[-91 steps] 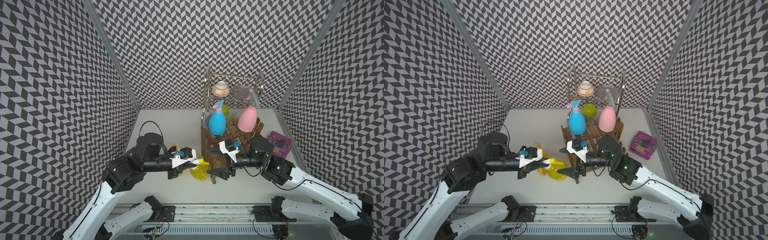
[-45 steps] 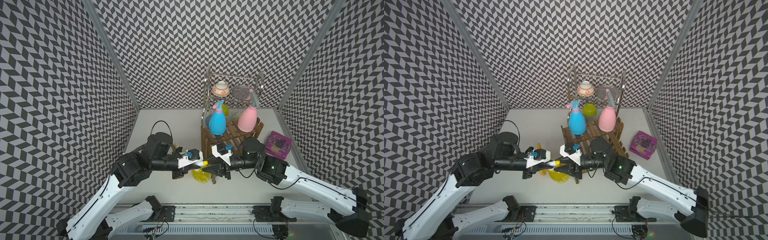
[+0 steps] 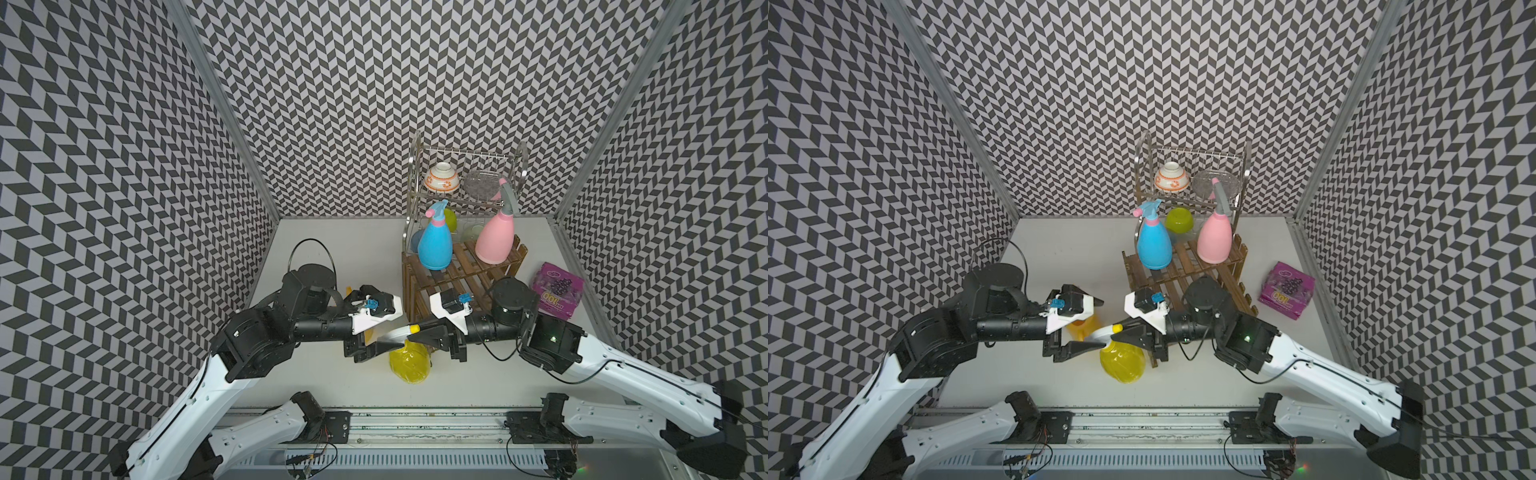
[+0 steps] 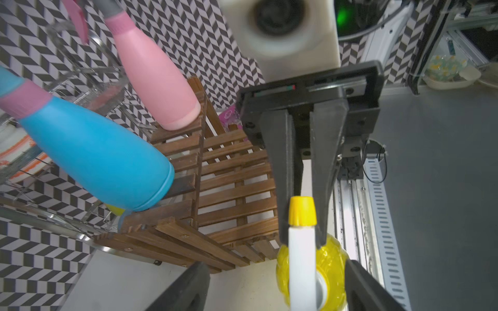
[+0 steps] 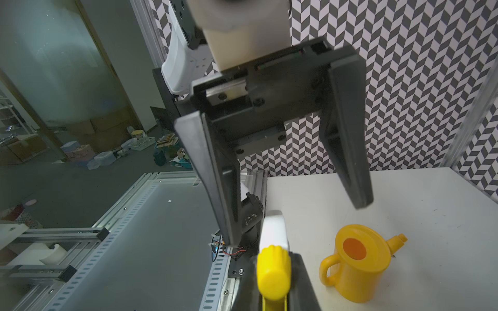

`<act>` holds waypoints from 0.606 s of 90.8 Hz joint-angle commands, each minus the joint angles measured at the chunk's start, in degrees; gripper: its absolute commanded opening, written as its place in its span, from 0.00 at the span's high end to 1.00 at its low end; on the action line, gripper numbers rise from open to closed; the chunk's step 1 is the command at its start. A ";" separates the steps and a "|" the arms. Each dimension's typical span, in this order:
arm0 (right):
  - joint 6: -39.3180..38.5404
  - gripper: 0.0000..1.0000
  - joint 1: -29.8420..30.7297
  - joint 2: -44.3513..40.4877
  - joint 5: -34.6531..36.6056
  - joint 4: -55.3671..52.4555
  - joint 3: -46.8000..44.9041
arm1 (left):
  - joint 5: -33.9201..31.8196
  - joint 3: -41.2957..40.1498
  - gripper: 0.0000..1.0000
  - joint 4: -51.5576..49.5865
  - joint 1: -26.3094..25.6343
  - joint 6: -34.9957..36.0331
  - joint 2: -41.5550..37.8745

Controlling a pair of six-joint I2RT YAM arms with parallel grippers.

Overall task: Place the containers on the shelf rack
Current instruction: 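Pick up a container from the center of the board, then place the container on the shelf.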

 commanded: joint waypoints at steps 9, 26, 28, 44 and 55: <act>4.03 1.00 -0.98 -13.07 8.26 6.55 -6.05 | -5.00 -5.32 0.00 29.46 -0.12 -13.62 -12.05; 8.99 1.00 -8.80 -21.89 13.60 1.90 -7.40 | -19.47 -27.76 0.00 59.22 -0.12 -29.78 -21.31; 9.32 1.00 -9.74 -22.87 14.12 1.26 -7.34 | -21.13 -29.36 0.00 60.23 -0.12 -31.15 -21.37; 9.40 1.00 -11.73 -28.57 26.35 -3.73 -7.37 | -23.14 -35.73 0.00 61.27 -0.12 -34.47 -20.24; 9.12 1.00 -11.73 -32.87 36.03 -5.36 -9.29 | -24.93 -37.23 0.00 61.53 -0.09 -34.39 -20.59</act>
